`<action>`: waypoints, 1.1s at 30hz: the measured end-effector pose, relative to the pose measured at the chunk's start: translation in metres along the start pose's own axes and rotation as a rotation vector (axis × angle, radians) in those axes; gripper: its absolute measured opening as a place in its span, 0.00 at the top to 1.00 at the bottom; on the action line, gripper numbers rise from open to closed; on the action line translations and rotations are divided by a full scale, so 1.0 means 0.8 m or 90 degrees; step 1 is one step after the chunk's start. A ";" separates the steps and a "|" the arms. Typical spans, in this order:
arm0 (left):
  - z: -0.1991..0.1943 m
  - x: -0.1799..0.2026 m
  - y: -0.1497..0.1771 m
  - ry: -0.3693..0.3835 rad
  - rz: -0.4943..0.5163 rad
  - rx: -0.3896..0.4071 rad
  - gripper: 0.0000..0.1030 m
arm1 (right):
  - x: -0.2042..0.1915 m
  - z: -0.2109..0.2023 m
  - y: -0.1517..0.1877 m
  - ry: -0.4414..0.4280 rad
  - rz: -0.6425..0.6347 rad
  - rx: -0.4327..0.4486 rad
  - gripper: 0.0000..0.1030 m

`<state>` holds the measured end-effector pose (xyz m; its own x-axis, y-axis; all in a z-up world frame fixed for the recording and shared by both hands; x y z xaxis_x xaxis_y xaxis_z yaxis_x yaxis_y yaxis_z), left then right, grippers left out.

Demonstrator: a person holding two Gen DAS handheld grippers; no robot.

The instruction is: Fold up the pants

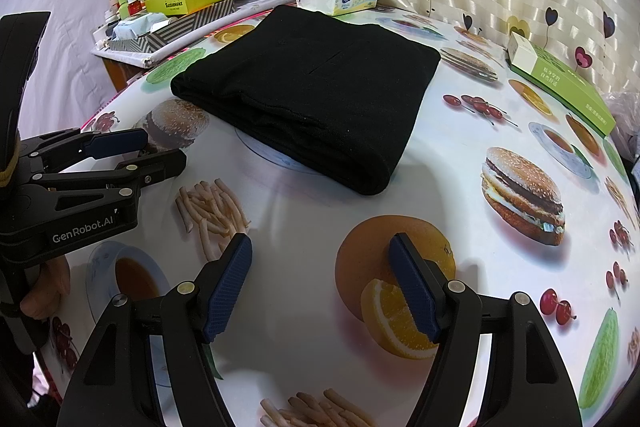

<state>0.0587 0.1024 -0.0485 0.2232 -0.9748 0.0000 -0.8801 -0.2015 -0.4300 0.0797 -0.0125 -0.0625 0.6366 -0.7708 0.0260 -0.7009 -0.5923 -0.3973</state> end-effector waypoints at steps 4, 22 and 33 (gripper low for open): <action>0.000 0.000 0.000 0.000 0.000 0.000 0.45 | 0.000 0.000 0.000 0.000 0.000 0.000 0.31; 0.000 0.000 0.000 0.000 0.000 0.000 0.45 | 0.000 0.000 0.000 0.000 0.000 0.000 0.31; 0.000 0.000 0.000 -0.001 0.000 0.000 0.45 | 0.000 0.001 0.000 -0.001 -0.002 -0.001 0.29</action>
<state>0.0585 0.1022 -0.0487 0.2238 -0.9746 -0.0007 -0.8798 -0.2017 -0.4305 0.0801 -0.0122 -0.0635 0.6389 -0.7688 0.0261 -0.6997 -0.5949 -0.3957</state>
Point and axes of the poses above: each gripper's, at about its wrist camera, not at the fingertips, and z roughly the way its jaws point, x to its right, y to its underside, the point moved 5 cm from there along z, roughly the way its jaws point, and after that the axes turned 15 degrees about -x, right-handed, at the moved point
